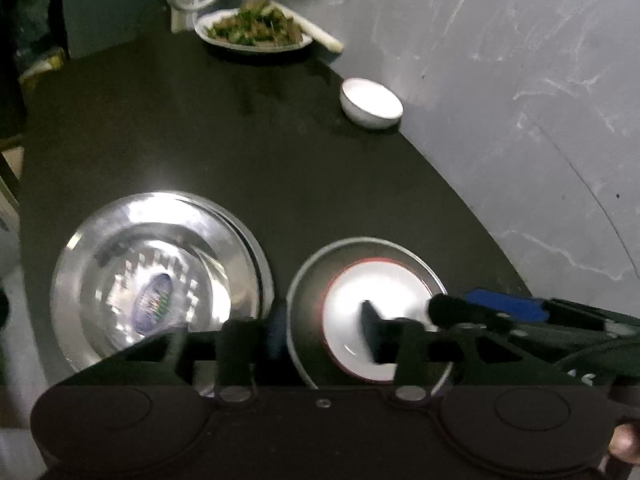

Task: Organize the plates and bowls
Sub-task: 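Lower the white bowl into the steel bowl and open both grippers, then move both grippers toward the remaining white bowl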

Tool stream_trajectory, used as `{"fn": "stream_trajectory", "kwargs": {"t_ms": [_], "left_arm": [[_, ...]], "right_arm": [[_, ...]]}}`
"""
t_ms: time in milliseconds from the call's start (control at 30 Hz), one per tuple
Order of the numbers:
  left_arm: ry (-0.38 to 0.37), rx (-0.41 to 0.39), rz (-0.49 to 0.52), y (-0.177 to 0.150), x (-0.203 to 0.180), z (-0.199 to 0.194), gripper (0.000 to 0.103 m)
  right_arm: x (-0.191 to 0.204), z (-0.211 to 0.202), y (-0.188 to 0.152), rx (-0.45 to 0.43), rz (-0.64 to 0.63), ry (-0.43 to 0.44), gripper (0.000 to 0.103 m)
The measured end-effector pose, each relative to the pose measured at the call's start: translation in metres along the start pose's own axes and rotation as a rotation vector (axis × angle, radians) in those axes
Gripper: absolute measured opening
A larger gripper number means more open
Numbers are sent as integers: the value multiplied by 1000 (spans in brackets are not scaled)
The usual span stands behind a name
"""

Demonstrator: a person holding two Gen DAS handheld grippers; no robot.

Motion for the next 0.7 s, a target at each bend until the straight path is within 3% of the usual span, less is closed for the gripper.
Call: {"fn": "stream_trajectory", "kwargs": {"t_ms": [100,200,300,500,700], "left_arm": [[10,-34,3,5,2,-9,60],[30,-70,-3,10,5,-16,78],[59,-105,-9,15,8,-20,88],[103,-150,-7,23,12,-27,99],[158,-184,0,35,19,-29,102]], "right_arm": [[-1,-8,4,-43,-3,-8,81],[-1,-12,7,-66,1,-10,91],[-3,-13,9,-81,10,-12,101],[-8,-12,13,-101,36,-21,103],[-31,8,12,-42,124,-63,103]]}}
Point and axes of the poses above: each gripper's, at about its wrist camera, not at the fingertips, and z roughly the way its jaws point, x to its left, y to its top, the point moved 10 cm from there along z, roughly the way its jaws point, and after that the axes turned 12 degrees about z, right-handed, at the moved point
